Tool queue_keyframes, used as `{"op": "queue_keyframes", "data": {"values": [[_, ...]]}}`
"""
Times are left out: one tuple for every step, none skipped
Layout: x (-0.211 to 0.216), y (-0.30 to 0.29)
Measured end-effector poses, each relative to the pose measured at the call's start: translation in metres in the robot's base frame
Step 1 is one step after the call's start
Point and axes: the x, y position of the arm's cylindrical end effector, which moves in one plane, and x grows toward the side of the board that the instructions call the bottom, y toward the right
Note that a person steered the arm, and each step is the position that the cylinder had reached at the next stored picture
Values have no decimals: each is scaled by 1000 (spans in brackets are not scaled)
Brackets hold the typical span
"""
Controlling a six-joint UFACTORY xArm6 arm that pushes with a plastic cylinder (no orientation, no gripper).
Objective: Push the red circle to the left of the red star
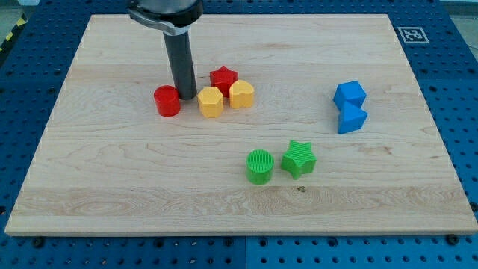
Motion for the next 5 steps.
{"op": "queue_keyframes", "data": {"values": [[-20, -26], [-20, -68], [17, -89], [49, -80], [41, -77]]}}
